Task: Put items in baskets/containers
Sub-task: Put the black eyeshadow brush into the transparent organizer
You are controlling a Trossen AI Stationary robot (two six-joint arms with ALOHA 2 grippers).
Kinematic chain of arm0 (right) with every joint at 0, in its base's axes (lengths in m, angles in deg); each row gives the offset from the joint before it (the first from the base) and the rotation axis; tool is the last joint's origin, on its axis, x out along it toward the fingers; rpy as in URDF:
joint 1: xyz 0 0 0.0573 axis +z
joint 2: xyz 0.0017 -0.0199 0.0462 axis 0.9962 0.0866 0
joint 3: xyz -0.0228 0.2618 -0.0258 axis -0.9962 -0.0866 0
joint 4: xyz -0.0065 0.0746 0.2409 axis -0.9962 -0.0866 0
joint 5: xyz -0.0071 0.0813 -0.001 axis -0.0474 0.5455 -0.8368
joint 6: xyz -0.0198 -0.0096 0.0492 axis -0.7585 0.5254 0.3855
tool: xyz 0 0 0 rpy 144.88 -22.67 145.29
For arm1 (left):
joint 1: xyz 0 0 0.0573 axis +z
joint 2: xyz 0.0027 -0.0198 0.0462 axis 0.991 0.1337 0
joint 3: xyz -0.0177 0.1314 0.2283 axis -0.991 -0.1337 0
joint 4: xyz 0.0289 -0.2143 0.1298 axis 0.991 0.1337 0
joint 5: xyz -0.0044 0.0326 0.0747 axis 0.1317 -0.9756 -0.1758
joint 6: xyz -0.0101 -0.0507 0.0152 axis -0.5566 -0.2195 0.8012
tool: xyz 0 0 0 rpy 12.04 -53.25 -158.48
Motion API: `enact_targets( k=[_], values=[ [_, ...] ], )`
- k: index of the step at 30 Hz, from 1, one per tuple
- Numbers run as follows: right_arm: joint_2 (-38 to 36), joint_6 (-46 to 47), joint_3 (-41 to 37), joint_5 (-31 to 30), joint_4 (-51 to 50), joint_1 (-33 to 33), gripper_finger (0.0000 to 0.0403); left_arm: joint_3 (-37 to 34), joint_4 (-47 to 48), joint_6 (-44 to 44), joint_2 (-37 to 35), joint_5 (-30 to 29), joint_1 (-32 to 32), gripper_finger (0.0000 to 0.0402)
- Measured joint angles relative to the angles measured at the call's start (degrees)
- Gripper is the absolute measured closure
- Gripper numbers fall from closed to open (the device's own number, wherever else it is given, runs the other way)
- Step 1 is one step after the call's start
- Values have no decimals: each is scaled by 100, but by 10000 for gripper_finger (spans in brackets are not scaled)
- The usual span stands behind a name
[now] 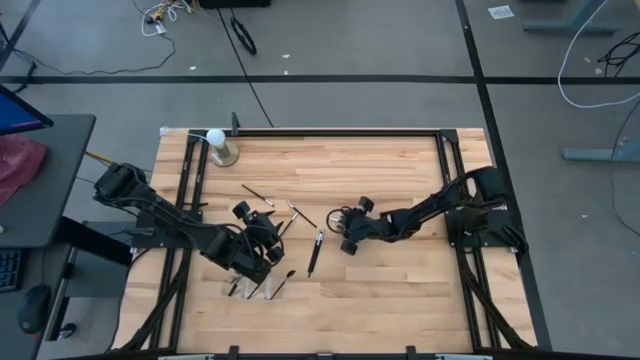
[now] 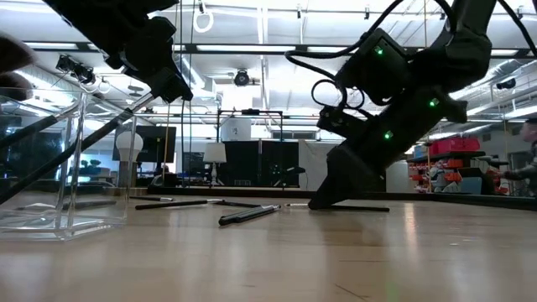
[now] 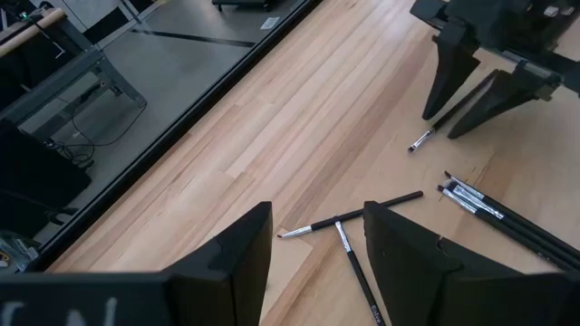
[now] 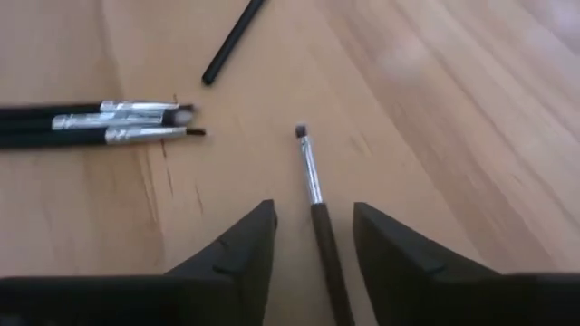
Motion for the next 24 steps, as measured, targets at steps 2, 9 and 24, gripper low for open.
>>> enact_targets(
  k=[2,9,24],
  values=[
    [-44,-145,-25,118,-115,-24,227,0,0,0,0,0,0,225],
    [-56,-328,-758,273,990,-49,236,0,4,2,0,0,0,225],
    [367,-476,-1527,1024,3055,-619,302,0,4,15,0,-20,-1,225]
  ],
)
